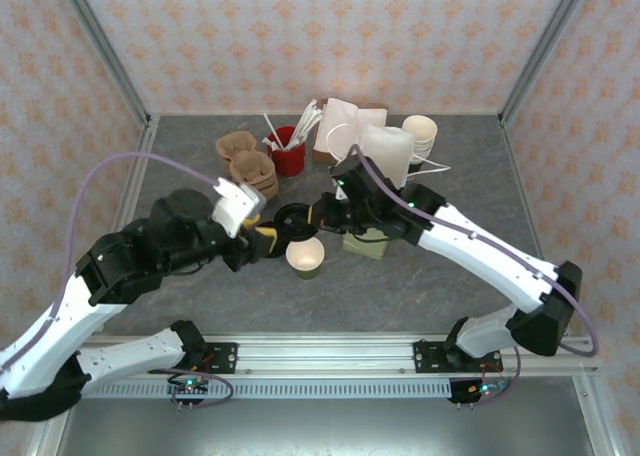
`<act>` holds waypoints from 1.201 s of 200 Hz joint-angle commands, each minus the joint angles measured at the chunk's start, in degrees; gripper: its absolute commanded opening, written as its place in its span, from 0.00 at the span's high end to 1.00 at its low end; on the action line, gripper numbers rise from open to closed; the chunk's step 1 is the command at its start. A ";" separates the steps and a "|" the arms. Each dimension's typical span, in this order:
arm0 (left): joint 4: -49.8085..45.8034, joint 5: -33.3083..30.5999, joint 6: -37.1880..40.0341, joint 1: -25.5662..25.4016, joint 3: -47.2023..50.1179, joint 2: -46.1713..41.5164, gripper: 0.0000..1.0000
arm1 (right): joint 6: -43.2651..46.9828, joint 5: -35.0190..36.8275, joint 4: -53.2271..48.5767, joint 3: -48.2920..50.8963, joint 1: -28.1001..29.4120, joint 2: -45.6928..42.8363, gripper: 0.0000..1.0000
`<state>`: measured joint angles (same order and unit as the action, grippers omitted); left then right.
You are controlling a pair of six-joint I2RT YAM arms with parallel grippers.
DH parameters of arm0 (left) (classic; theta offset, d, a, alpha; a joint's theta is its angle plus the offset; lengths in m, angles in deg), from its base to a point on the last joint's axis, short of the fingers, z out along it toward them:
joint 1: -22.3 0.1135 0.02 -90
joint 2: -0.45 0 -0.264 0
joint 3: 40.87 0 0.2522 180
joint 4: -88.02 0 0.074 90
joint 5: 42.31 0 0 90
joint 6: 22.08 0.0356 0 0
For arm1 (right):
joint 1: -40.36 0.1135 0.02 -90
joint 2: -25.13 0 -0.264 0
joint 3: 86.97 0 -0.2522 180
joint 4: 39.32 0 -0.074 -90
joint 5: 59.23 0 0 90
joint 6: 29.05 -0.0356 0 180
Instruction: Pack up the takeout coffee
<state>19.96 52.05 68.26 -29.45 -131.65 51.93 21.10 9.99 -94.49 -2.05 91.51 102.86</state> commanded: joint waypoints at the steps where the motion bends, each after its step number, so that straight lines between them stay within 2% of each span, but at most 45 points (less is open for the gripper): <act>1: -2.26 -10.51 9.73 -7.01 -1.05 1.22 0.50 | -1.04 -5.93 -4.86 0.83 -1.19 -5.72 1.00; 31: 1.92 -6.90 16.38 -10.75 0.01 0.75 0.50 | -0.11 -5.90 -9.57 1.93 -1.76 -9.62 1.00; 82: 7.68 -0.65 28.22 -11.58 3.62 0.26 0.40 | 2.00 -8.66 -13.83 4.45 -2.07 -12.43 1.00; 142: 11.33 8.72 35.18 -11.61 7.22 -0.44 0.39 | 3.42 -12.95 -12.14 6.26 -2.07 -12.18 1.00; 172: 11.28 8.85 36.39 -11.76 7.89 0.59 0.39 | 3.69 -14.19 -11.63 6.67 -2.03 -11.76 1.00; 214: 11.49 6.40 37.58 -11.98 8.25 2.71 0.51 | 3.86 -14.76 -11.28 6.81 -2.03 -11.32 1.00; 240: 11.85 6.03 38.26 -12.14 8.54 3.10 0.54 | 3.99 -15.25 -10.85 7.12 -2.03 -11.18 1.00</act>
<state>30.08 59.20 104.70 -41.10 -123.84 54.99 24.18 -4.15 -106.62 4.40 89.68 91.38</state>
